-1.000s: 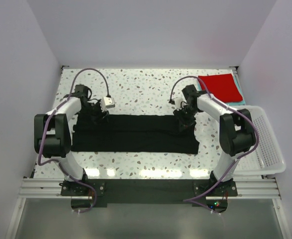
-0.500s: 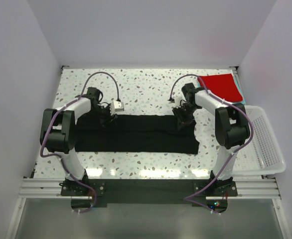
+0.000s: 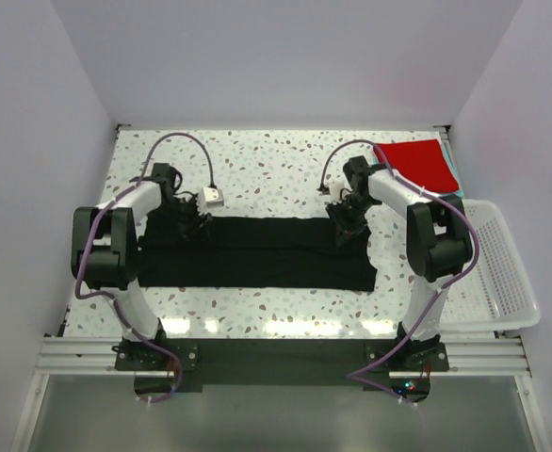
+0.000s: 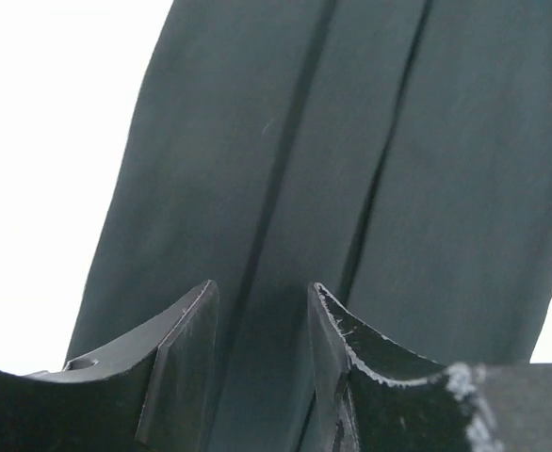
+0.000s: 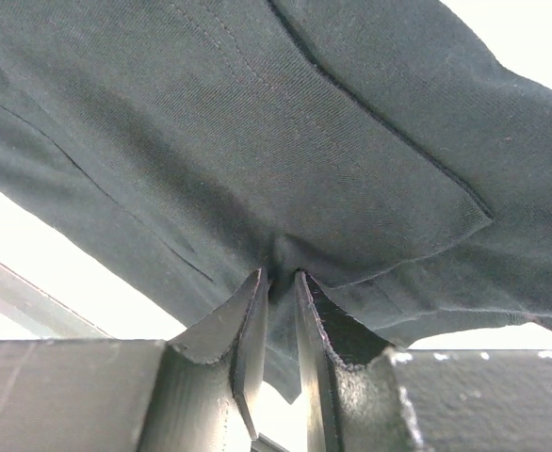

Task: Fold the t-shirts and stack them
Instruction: Fold the tshirt

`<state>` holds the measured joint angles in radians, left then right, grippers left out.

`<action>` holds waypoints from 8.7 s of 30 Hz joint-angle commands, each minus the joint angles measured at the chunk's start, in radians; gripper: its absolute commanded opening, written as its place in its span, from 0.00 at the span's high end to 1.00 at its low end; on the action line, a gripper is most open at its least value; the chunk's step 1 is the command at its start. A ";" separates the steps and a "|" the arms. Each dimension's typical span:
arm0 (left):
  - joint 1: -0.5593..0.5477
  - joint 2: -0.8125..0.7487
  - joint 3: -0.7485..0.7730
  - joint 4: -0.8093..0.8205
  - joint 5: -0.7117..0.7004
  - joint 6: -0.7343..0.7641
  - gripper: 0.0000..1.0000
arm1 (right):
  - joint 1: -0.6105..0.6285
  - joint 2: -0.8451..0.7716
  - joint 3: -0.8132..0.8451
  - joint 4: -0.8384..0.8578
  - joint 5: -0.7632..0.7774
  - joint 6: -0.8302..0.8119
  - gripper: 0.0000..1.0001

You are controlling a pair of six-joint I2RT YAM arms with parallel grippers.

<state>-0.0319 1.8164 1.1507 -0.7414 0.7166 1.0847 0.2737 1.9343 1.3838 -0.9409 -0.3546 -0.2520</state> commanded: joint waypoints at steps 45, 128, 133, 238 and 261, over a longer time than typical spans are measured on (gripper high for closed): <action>0.391 0.093 0.290 -0.435 -0.180 0.379 1.00 | -0.045 -0.064 0.070 -0.039 -0.009 -0.033 1.00; 0.371 -0.012 -0.034 0.019 -0.158 0.248 1.00 | -0.119 -0.003 0.080 0.128 0.051 -0.043 1.00; 0.374 -0.031 0.017 -0.015 -0.154 0.242 1.00 | -0.117 -0.024 0.138 0.097 0.062 -0.058 1.00; -0.456 0.270 0.354 0.648 0.162 -1.177 1.00 | -0.188 0.015 0.176 -0.078 -0.178 0.115 1.00; -0.471 0.192 0.184 0.657 0.181 -1.143 1.00 | -0.188 -0.067 0.044 -0.075 -0.144 0.068 1.00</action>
<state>-0.4908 2.0632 1.3567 -0.1200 0.8768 -0.0738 0.0906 1.9224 1.4414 -1.0142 -0.5156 -0.1616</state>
